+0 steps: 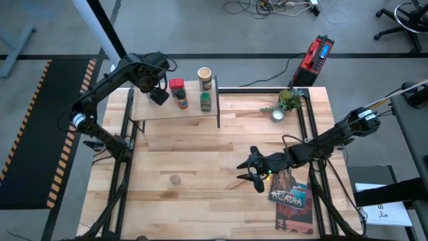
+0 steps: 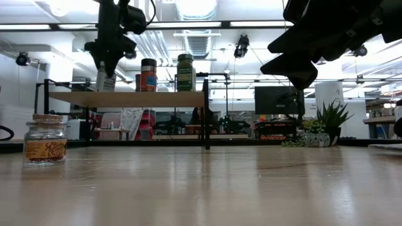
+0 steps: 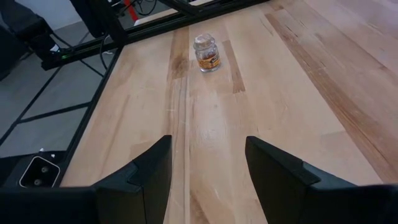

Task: Shelf spices
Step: Put the white seasoning bottle on the shelf

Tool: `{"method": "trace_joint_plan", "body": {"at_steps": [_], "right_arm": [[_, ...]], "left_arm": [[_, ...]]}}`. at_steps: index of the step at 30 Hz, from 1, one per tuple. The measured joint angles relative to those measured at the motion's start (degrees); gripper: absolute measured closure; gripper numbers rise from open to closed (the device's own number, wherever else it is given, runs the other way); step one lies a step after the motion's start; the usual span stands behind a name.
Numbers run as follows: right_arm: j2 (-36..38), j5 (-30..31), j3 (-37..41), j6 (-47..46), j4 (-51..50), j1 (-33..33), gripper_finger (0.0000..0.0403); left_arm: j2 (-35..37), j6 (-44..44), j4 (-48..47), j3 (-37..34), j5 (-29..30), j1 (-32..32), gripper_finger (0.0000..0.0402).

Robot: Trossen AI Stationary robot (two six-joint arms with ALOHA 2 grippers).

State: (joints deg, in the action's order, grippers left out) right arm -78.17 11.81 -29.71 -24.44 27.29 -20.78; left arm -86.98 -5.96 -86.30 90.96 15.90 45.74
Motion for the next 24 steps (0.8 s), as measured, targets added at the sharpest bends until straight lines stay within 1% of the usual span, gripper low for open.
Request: {"method": "trace_joint_plan", "body": {"at_steps": [3,10,18,24], "right_arm": [[0.00,0.01,0.00,-0.01,0.00,0.00,0.0222],[0.00,0.02,0.00,-0.09,0.00,0.00,0.0222],[0.00,0.04,0.00,-0.05,-0.02,0.01,0.0222],[0.00,0.04,0.00,-0.05,-0.02,0.00,0.0222]], "left_arm": [[0.00,2.22,-0.27,0.00,-1.03,0.02,0.0185],[0.00,8.44,-0.26,0.00,-1.49,0.02,0.0211],[0.02,13.19,-0.77,0.00,-1.88,0.00,0.0196],[0.24,17.70,-1.03,0.00,-4.34,0.00,0.0213]]}}
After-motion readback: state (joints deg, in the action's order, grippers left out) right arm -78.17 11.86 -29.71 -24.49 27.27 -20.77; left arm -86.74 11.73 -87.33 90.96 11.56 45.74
